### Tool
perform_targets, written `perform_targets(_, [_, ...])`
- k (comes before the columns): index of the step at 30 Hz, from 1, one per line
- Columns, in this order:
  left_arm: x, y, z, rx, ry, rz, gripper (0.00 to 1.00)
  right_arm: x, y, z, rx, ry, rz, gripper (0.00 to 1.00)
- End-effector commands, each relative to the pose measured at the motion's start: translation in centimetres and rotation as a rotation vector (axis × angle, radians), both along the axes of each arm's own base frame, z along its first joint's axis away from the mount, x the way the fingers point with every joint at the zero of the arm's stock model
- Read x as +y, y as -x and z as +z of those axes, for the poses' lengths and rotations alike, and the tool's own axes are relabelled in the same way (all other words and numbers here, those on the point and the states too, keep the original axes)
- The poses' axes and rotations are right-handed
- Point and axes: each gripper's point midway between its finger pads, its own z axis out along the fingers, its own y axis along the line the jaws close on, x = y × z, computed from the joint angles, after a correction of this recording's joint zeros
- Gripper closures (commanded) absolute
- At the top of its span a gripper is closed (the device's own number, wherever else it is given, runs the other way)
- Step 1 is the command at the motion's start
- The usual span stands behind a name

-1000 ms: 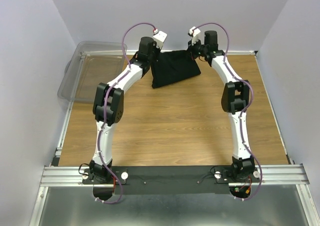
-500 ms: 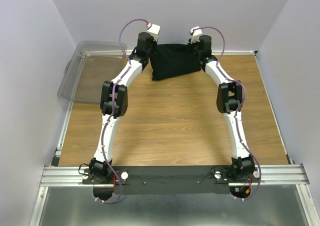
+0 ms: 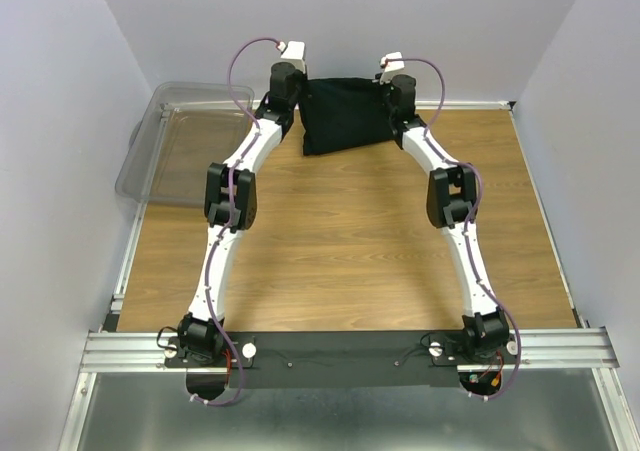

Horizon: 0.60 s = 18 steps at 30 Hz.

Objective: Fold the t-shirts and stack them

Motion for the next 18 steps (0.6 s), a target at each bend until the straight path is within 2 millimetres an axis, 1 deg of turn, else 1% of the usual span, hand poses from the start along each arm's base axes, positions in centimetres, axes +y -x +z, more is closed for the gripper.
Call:
perform_targets(1, [1.5, -1.3, -0.1, -0.014, 0.071, 0.068, 0.84, -0.9, -1.4, 2.5, -0.134, -0.028, -0.101, 0.7])
perform_targets(2, [2.1, -1.5, 0.2, -0.021, 0.096, 0.085, 0.73, -1.1, -1.6, 2.6, -0.149, -0.033, -0.118, 0.57])
perform_targets(3, [2.5, -1.7, 0.5, -0.023, 0.112, 0.097, 0.65, -1.2, -1.7, 3.3, -0.166, -0.037, -0.121, 0.45])
perform_targets(4, [2.9, -1.8, 1.1, -0.032, 0.126, 0.113, 0.56, -1.1, -1.8, 3.4, -0.169, -0.035, -0.12, 0.26])
perform_targets(5, [3.2, -1.8, 1.5, -0.039, 0.136, 0.119, 0.49, -1.1, -1.7, 3.6, -0.169, -0.03, -0.115, 0.2])
perform_targets(6, [3.6, -1.7, 3.3, -0.068, 0.145, 0.126, 0.37, -1.1, -1.5, 4.2, -0.169, -0.021, -0.109, 0.16])
perform_targets(7, [3.7, -1.5, 4.4, -0.084, 0.143, 0.128, 0.32, -1.4, -1.4, 4.8, -0.177, -0.021, -0.115, 0.16])
perform_targets(8, [4.1, -1.4, 4.9, -0.093, 0.138, 0.146, 0.26, -1.8, -1.2, 4.9, -0.17, -0.027, -0.117, 0.15])
perform_targets(9, [4.4, -0.8, 7.6, -0.129, 0.143, 0.154, 0.22, -1.8, -0.9, 5.6, -0.162, -0.057, -0.1, 0.14])
perform_targets(10, [4.8, -0.5, 7.6, -0.122, 0.136, 0.164, 0.21, -3.0, -0.4, 6.0, -0.13, -0.068, -0.103, 0.14])
perform_targets(11, [4.9, 0.0, 8.3, -0.125, 0.132, 0.162, 0.21, -3.5, 0.0, 6.5, -0.106, -0.086, -0.083, 0.14])
perform_targets(12, [5.0, 1.1, 11.4, -0.156, 0.147, 0.15, 0.21, -3.7, 0.4, 6.5, -0.067, -0.142, -0.052, 0.13])
perform_targets(13, [4.2, 1.9, 9.4, -0.094, 0.156, 0.107, 0.21, -4.2, 1.7, 6.0, 0.002, -0.17, 0.034, 0.14])
perform_targets(14, [3.9, 2.8, 9.2, -0.069, 0.169, 0.083, 0.22, -4.1, 2.4, 5.8, 0.037, -0.201, 0.089, 0.14])
perform_targets(15, [3.5, 4.4, 11.5, -0.083, 0.196, 0.046, 0.22, -2.1, 4.3, 5.0, 0.107, -0.244, 0.269, 0.14])
perform_targets(16, [3.0, 5.3, 10.9, -0.058, 0.211, 0.011, 0.23, -2.8, 5.4, 4.5, 0.15, -0.266, 0.345, 0.13])
perform_targets(17, [1.8, 7.1, 6.5, 0.053, 0.232, -0.058, 0.23, -2.3, 6.9, 3.2, 0.217, -0.298, 0.417, 0.13])
perform_targets(18, [1.5, 8.5, 8.2, 0.027, 0.259, -0.091, 0.25, -1.6, 8.1, 2.9, 0.267, -0.341, 0.488, 0.13])
